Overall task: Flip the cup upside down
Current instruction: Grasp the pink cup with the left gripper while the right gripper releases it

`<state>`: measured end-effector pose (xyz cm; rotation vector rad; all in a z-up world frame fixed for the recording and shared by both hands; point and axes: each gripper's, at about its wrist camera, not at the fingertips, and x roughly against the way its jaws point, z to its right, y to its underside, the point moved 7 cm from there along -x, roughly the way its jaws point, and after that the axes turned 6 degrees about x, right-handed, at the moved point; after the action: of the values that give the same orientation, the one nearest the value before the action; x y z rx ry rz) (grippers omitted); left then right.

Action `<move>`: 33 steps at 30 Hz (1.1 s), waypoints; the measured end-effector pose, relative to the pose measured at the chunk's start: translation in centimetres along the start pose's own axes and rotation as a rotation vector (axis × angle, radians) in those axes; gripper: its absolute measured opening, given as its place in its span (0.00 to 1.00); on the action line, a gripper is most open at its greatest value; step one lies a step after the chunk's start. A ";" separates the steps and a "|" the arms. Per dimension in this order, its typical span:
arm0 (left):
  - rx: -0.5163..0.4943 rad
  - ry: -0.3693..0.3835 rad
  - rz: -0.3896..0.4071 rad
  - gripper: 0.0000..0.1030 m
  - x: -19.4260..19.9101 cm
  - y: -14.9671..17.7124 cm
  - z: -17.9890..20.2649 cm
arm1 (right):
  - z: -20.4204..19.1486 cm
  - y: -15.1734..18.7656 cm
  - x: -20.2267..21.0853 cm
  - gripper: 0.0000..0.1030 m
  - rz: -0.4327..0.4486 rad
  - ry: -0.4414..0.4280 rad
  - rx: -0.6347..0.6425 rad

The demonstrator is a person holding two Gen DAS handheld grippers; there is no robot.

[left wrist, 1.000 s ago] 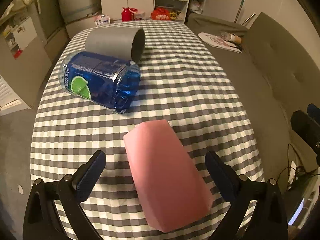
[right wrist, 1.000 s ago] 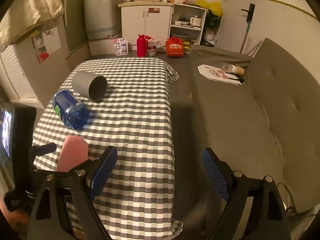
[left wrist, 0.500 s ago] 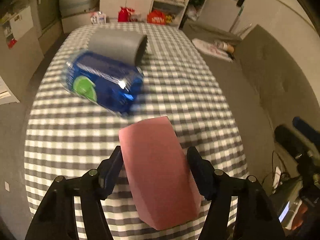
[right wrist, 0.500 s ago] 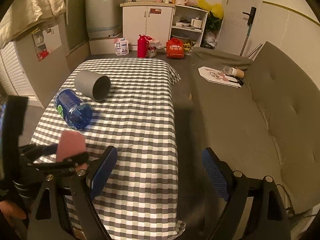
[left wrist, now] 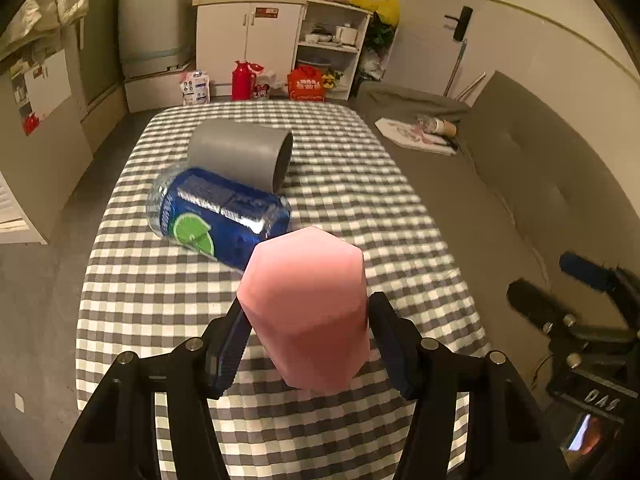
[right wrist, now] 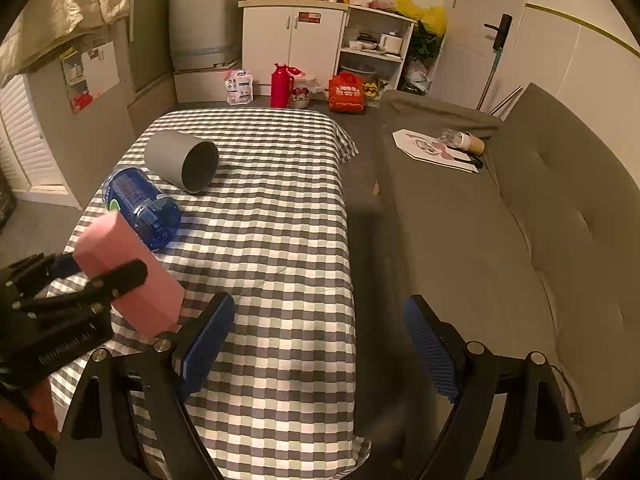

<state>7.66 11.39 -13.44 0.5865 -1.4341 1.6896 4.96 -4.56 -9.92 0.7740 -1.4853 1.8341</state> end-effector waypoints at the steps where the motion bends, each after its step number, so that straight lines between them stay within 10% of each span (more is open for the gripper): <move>1: -0.015 -0.011 -0.009 0.59 -0.4 0.3 0.0 | -0.1 0.0 0.0 0.84 -0.001 -0.001 0.003; 20: 0.008 -0.037 -0.113 0.69 -4.0 5.5 -0.2 | -0.3 0.2 0.5 0.84 0.005 -0.027 -0.009; 33: -0.072 -0.091 -0.042 0.63 -5.8 4.1 1.1 | 0.0 0.5 -0.1 0.84 -0.016 -0.023 -0.011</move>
<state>7.39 8.64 -20.06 0.6561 -1.5297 1.5889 4.63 -4.68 -10.27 0.8021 -1.4985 1.8099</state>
